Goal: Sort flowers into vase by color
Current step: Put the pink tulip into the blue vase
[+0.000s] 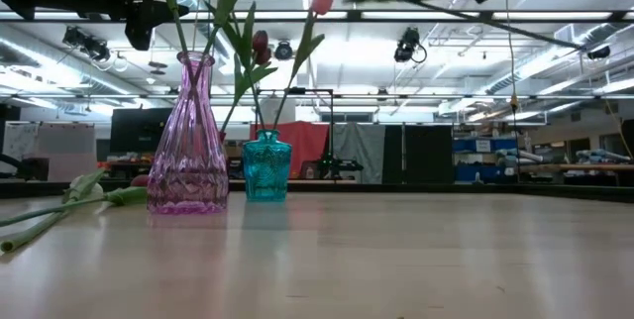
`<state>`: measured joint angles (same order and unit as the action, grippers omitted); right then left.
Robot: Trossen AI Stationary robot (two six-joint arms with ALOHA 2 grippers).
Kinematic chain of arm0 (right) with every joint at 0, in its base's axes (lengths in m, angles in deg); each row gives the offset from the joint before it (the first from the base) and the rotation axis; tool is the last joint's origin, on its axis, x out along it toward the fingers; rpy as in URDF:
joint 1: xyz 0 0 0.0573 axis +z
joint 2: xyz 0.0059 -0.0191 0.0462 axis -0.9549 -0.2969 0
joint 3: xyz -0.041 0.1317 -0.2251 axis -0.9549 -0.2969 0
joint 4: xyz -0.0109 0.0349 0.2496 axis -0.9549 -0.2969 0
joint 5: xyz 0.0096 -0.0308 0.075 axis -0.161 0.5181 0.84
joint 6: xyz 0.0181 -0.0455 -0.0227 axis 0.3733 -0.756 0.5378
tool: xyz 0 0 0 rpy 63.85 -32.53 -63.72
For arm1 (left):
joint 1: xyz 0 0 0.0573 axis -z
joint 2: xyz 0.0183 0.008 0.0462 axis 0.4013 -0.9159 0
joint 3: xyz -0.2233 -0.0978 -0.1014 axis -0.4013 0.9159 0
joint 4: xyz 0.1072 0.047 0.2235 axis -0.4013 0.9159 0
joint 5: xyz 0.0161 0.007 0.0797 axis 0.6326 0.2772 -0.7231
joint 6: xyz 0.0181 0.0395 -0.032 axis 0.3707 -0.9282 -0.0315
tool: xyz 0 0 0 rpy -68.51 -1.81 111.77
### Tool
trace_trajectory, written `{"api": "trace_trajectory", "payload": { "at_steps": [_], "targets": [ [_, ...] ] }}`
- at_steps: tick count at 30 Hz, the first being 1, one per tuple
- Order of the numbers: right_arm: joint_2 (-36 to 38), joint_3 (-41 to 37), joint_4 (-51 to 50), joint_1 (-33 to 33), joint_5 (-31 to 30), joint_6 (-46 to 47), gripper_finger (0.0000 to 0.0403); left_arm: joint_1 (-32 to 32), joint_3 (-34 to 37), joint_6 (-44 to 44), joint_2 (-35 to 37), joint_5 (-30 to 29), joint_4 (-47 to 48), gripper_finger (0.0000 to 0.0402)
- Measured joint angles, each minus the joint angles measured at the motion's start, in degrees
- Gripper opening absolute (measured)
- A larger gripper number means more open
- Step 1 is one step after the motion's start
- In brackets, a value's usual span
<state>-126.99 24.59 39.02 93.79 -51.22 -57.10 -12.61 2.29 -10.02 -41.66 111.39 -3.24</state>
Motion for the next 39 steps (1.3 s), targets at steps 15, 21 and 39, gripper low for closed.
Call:
{"api": "trace_trajectory", "payload": {
  "at_steps": [15, 21, 39],
  "targets": [
    [-18.14, -18.99, 89.18, -12.01, 21.1, -23.78, 0.0003, 0.0, 0.0, -0.93, 0.0, -1.5, -0.44, 0.0163],
    [-30.87, -9.14, 94.13, -15.87, 25.15, -27.42, 0.0003, 0.02, 0.0, -1.07, 0.0, -1.6, -0.39, 0.0163],
    [-58.0, 19.96, 102.29, -20.85, 29.81, -36.07, 0.0002, 0.02, 0.0, -2.09, 0.0, -1.57, 0.44, 0.0163]
  ]
}}
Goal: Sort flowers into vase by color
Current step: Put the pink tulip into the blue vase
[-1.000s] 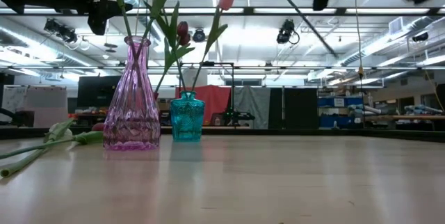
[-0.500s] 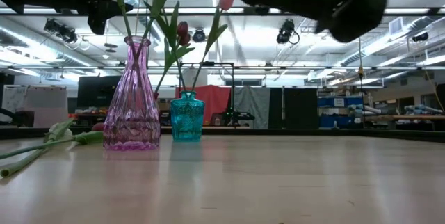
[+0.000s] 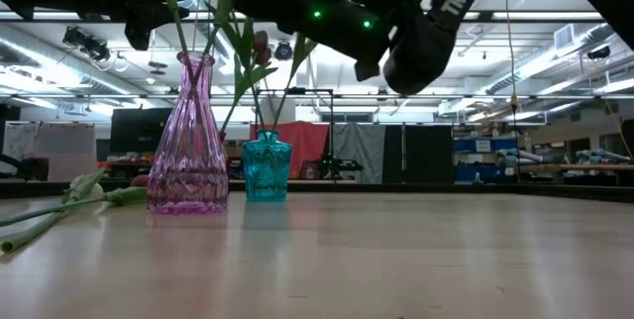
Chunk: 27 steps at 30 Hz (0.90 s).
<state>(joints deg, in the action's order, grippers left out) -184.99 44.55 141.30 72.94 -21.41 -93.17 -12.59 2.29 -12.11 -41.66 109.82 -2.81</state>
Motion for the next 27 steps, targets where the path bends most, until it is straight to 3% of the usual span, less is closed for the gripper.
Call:
{"api": "trace_trajectory", "payload": {
  "at_steps": [27],
  "targets": [
    [0.04, 0.44, -2.04, -3.86, 1.73, 2.2, 0.0, 0.0, 0.0, 0.82, 0.0, 0.02, 0.02, 0.0163]
  ]
}}
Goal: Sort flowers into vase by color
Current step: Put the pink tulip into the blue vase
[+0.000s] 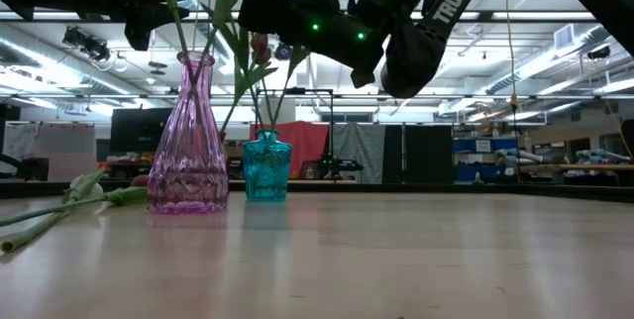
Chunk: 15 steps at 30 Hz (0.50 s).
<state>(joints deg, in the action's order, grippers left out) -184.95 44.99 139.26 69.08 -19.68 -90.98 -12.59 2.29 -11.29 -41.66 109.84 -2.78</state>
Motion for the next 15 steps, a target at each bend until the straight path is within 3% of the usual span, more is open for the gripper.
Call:
{"api": "trace_trajectory", "payload": {
  "at_steps": [15],
  "targets": [
    [-3.42, -1.1, -2.99, -0.77, -2.2, 4.66, 0.0008, -0.02, 0.0, -0.02, -0.02, 0.07, 0.68, 0.0163]
  ]
}}
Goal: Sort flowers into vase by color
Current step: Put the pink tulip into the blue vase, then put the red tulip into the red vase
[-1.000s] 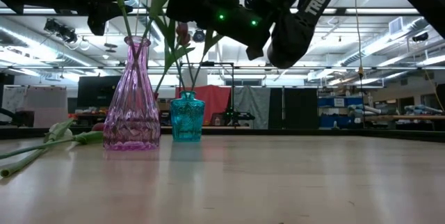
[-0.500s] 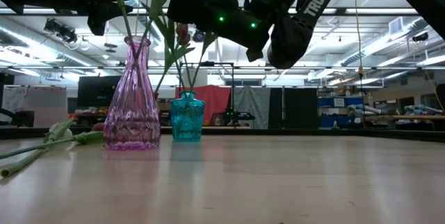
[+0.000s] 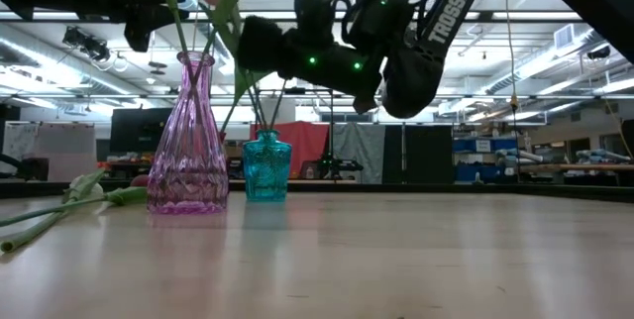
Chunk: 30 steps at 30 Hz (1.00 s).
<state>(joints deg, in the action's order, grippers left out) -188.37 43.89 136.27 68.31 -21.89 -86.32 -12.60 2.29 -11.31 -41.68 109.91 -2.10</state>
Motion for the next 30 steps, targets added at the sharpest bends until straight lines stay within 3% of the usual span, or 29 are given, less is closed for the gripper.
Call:
{"api": "trace_trajectory", "payload": {
  "at_steps": [4, 11, 21, 26, 28, 30],
  "targets": [
    [2.25, -2.37, -5.84, 1.08, -5.33, -0.52, 0.0021, 0.02, 0.0, 0.0, 0.02, 0.07, 0.68, 0.0163],
    [9.1, -8.95, -15.73, 2.84, -7.3, -0.21, 0.0068, 0.02, 0.0, -0.75, 0.02, 0.08, 1.87, 0.0163],
    [26.12, -17.6, -45.19, 4.05, -8.75, 9.46, 0.015, 0.01, -0.01, -0.96, 0.04, 0.29, 3.47, 0.0163],
    [34.83, -18.97, -63.09, 6.6, -11.46, 13.83, 0.0156, 0.02, -0.02, -0.8, 0.02, 5.45, 15.03, 0.0163],
    [38.53, -18.94, -70.06, 7.62, -14.29, 16.21, 0.0154, 0.12, 0.18, 2.13, -0.16, 6.45, 20.9, 0.0163],
    [41.86, -18.88, -74.9, 8.55, -17.0, 18.32, 0.0153, 1.06, 0.68, 6.73, -0.35, 6.74, 20.42, 0.0163]
  ]
}}
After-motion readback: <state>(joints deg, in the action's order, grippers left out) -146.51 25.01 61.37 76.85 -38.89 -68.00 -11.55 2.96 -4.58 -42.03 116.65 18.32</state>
